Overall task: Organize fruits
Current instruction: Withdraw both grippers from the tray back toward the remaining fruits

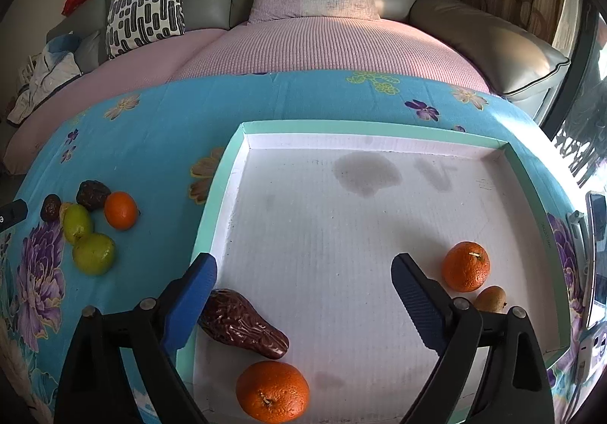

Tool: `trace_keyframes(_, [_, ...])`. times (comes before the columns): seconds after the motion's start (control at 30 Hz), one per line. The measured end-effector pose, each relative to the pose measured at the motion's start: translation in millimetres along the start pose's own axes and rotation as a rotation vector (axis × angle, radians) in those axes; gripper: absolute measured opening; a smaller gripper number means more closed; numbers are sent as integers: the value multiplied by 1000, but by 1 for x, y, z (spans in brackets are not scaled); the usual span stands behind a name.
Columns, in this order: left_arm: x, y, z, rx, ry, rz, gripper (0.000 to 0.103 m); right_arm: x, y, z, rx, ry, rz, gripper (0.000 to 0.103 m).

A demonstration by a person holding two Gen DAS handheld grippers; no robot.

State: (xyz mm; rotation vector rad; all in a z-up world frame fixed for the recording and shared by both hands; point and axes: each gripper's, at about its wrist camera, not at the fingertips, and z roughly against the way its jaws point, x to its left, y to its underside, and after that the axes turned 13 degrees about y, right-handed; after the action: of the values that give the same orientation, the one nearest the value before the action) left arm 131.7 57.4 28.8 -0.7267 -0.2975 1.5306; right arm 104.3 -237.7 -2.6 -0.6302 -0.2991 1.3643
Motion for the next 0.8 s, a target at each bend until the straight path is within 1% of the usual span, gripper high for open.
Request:
trace_keyframes(0.13, [16, -4, 3, -26, 14, 48, 103, -2, 1, 2, -15, -68, -63, 97])
trace_keyframes(0.23, [28, -5, 4, -39, 26, 80, 103, 4, 2, 5, -39, -67, -56, 97])
trace_keyframes(0.33, [37, -7, 4, -33, 5, 100, 103, 10, 2, 7, -49, -74, -48, 97])
trace_keyframes(0.5, [45, -8, -3, 4, -17, 80, 103, 18, 4, 4, -20, -99, -45, 97])
trace_keyframes(0.67, [44, -8, -6, 14, -46, 34, 103, 21, 2, 7, -28, -61, -34, 97])
trace_keyframes(0.8, [52, -12, -5, -10, -13, 60, 103, 21, -3, 11, -29, -66, -61, 97])
